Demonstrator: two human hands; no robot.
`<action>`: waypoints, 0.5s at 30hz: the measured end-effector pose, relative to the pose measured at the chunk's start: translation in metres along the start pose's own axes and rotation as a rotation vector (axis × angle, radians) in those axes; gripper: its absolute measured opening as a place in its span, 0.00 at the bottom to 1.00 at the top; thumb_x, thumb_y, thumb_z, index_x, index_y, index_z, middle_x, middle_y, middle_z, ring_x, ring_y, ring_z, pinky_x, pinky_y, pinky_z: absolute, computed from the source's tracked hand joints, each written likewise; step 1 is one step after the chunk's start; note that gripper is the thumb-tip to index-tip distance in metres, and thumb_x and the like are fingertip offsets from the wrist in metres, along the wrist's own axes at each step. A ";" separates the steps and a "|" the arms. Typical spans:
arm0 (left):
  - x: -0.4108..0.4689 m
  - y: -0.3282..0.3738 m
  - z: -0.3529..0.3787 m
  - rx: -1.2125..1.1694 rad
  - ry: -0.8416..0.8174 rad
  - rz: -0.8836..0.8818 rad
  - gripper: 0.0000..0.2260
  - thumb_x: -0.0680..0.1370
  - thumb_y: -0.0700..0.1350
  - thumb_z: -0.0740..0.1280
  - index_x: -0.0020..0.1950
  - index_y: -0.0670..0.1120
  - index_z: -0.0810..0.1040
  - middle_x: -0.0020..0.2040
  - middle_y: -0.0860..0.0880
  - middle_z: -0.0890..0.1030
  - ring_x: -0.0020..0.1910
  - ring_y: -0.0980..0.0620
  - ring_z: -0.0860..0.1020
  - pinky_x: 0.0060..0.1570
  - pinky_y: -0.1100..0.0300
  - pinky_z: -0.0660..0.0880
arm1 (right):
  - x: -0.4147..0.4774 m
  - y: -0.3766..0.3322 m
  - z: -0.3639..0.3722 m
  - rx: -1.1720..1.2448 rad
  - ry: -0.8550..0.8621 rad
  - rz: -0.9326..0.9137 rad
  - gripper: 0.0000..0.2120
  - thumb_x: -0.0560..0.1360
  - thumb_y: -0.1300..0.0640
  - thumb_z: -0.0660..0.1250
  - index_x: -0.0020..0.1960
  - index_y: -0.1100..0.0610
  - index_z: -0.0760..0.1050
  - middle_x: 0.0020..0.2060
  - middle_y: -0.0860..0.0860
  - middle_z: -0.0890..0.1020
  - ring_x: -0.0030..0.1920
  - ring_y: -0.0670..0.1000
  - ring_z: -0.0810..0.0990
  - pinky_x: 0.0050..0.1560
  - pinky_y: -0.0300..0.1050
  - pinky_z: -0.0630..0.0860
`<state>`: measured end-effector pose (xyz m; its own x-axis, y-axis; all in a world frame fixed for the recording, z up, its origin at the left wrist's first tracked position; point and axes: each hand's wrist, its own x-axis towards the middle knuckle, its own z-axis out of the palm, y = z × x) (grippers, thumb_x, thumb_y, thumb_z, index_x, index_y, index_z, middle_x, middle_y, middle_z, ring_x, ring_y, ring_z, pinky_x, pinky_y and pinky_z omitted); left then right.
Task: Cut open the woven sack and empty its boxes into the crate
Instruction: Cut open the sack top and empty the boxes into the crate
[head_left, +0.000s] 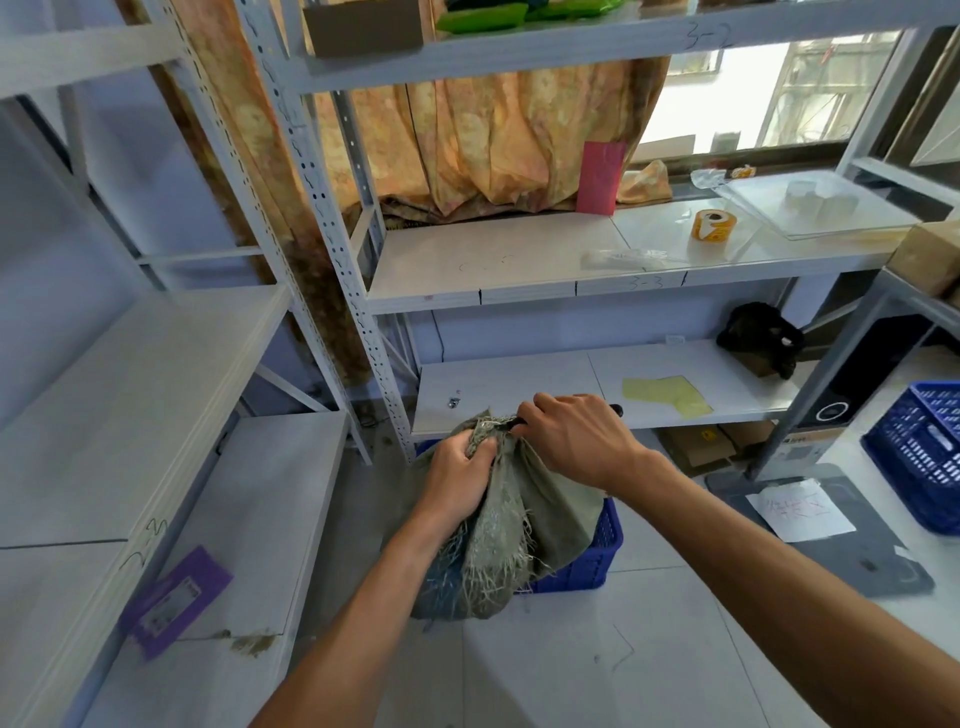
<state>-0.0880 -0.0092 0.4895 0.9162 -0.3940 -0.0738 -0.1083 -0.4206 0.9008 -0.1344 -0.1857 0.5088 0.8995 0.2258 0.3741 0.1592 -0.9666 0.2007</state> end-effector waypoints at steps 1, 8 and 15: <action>0.000 -0.001 0.000 0.011 -0.012 0.006 0.11 0.83 0.49 0.63 0.51 0.44 0.82 0.44 0.45 0.84 0.41 0.52 0.79 0.40 0.55 0.73 | 0.000 0.000 -0.001 0.003 -0.001 -0.004 0.16 0.84 0.47 0.54 0.48 0.55 0.75 0.36 0.50 0.77 0.30 0.53 0.79 0.28 0.50 0.74; 0.001 -0.012 0.005 0.008 -0.035 0.002 0.14 0.83 0.49 0.63 0.48 0.39 0.79 0.38 0.48 0.77 0.37 0.52 0.74 0.38 0.55 0.69 | 0.001 -0.010 -0.002 -0.029 -0.059 -0.016 0.16 0.84 0.48 0.55 0.47 0.56 0.75 0.36 0.52 0.79 0.30 0.55 0.79 0.28 0.47 0.61; 0.001 0.002 0.011 -0.040 0.034 -0.016 0.14 0.82 0.47 0.63 0.49 0.36 0.81 0.39 0.45 0.78 0.38 0.51 0.74 0.39 0.56 0.69 | -0.006 -0.016 -0.012 -0.068 -0.097 0.087 0.14 0.82 0.49 0.61 0.44 0.57 0.76 0.32 0.52 0.77 0.25 0.54 0.76 0.24 0.45 0.63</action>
<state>-0.0918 -0.0188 0.4862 0.9304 -0.3589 -0.0747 -0.0783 -0.3937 0.9159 -0.1476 -0.1707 0.5142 0.9444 0.1260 0.3038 0.0545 -0.9709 0.2332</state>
